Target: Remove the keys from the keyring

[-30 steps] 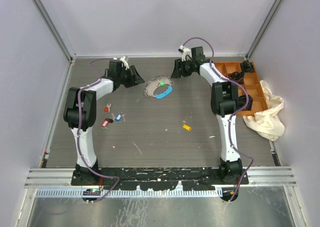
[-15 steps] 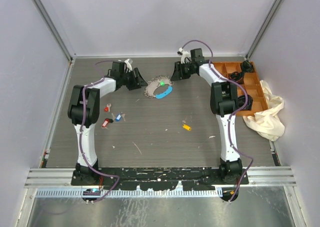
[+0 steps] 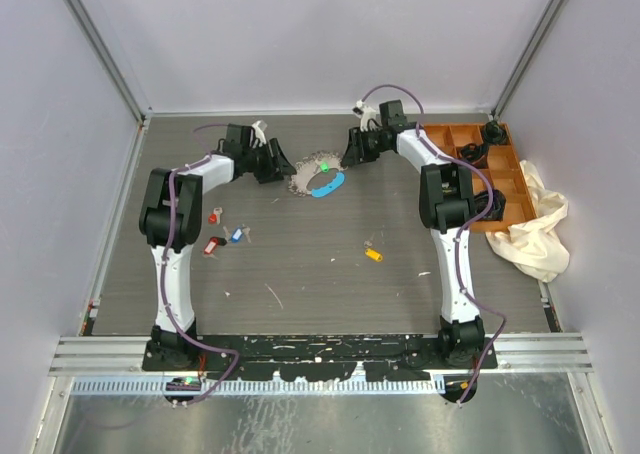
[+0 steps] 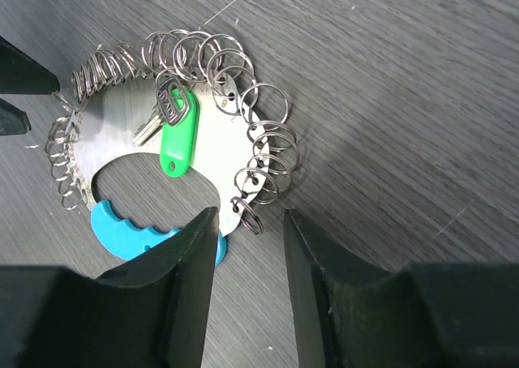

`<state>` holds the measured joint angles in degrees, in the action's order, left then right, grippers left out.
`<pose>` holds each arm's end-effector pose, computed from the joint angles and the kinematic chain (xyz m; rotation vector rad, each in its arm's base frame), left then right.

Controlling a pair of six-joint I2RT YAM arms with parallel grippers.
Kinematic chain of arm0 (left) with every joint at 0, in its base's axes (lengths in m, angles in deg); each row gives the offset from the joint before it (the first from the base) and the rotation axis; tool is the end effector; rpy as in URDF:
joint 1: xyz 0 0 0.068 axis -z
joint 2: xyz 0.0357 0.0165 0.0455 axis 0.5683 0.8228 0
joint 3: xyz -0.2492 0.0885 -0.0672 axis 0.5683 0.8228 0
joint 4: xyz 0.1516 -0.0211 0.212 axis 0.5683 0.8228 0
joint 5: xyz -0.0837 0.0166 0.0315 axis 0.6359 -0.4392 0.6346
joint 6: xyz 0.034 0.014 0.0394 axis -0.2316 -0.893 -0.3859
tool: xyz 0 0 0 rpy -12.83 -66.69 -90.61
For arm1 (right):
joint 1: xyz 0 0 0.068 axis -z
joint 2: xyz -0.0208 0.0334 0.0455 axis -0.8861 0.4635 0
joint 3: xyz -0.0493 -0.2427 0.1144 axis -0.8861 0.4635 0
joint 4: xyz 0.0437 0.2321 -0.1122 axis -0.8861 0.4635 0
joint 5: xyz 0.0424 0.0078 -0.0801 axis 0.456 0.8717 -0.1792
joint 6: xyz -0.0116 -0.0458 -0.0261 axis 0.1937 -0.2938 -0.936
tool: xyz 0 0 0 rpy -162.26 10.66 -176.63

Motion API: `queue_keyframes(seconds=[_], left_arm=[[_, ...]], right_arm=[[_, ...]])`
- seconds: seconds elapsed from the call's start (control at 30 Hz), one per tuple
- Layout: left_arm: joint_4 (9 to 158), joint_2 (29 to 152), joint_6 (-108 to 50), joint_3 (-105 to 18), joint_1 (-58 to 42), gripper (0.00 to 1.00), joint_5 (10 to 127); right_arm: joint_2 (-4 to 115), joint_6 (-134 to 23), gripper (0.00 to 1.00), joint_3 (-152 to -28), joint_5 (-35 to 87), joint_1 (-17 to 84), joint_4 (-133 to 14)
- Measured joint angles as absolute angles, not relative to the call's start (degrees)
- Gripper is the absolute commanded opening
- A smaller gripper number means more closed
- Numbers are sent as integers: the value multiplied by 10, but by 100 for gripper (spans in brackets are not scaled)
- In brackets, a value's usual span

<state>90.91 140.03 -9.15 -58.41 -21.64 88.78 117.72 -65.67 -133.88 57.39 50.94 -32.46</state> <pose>0.4629 -0.1244 0.1527 -0.1316 2.4075 -0.9641 0.5277 0.1300 0.1463 -0.5998 2.3196 0.9089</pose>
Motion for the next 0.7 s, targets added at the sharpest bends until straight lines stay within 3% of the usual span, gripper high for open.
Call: queue_keyframes(seconds=[0.23,0.43,0.7], left_arm=[[917,1402,-90,-586,-216,55,890],[929,1404,-90,-595,-216,57,895],[933,1341,-90,-533,-216,69,886]], right_arm=[[1177,-669,26,-1331,596,509,-317],[1177,-677,2,-1326,603,509,-314],[1115,-715,1,-1253,609,510,-326]])
